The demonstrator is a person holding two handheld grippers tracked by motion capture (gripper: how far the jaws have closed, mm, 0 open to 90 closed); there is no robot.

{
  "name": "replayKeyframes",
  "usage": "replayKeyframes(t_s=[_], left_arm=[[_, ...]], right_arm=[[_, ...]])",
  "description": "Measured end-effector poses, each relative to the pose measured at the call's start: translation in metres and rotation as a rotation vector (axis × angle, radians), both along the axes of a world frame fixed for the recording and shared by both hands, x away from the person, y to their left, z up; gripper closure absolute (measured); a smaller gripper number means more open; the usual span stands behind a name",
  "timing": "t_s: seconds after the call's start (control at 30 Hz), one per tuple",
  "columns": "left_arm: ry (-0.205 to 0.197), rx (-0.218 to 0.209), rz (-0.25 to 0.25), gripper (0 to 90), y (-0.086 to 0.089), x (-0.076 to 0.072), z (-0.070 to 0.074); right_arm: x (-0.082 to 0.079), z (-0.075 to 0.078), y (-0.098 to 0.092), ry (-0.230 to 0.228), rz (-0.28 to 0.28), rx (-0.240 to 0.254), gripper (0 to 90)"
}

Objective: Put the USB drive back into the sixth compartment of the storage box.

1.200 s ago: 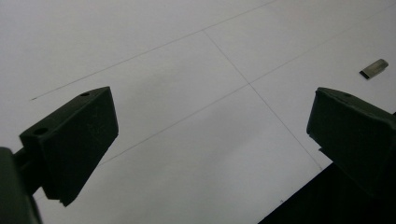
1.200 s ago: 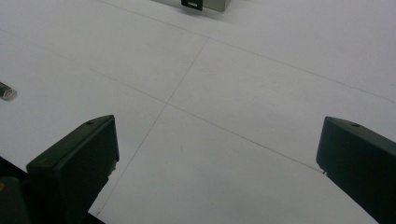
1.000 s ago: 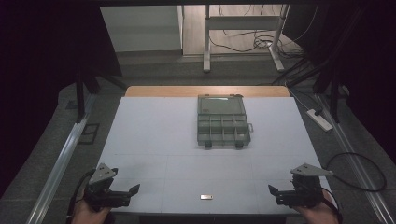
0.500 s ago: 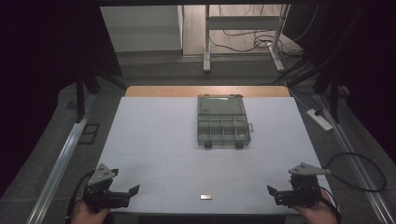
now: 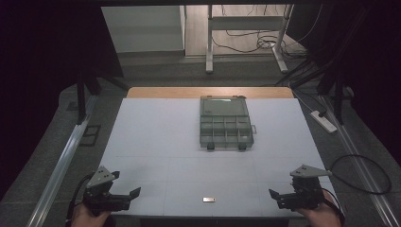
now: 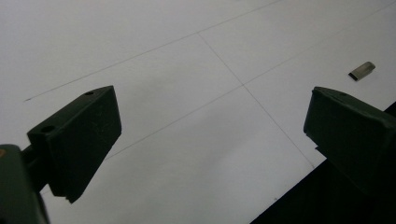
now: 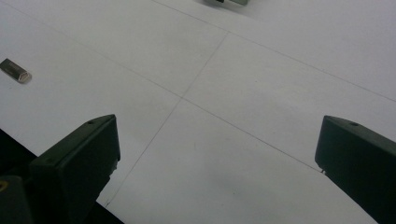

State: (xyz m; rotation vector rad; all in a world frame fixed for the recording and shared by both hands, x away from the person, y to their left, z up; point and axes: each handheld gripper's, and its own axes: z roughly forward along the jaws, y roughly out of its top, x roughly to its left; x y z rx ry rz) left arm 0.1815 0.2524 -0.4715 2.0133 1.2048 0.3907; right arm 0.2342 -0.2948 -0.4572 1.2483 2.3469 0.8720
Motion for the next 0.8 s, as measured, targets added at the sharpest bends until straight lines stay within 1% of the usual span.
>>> replayKeyframes(t_s=[0.4, 0.57, 0.7, 0.8], left_arm=[[0.002, -0.007, 0.008, 3.8, 0.001, -0.001, 0.000], [0.006, -0.012, 0.012, 3.7, 0.002, 0.000, 0.000], [0.009, -0.014, 0.015, 3.7, 0.002, 0.000, 0.000], [0.011, -0.016, 0.016, 3.7, 0.003, 0.000, 0.000]], right_arm=[[0.002, 0.001, 0.007, -0.018, 0.040, 0.011, 0.0], [0.004, 0.004, 0.012, -0.032, 0.072, 0.021, 0.0], [0.008, 0.005, 0.018, -0.033, 0.111, 0.043, 0.0], [0.010, 0.007, 0.023, -0.022, 0.145, 0.084, 0.0]])
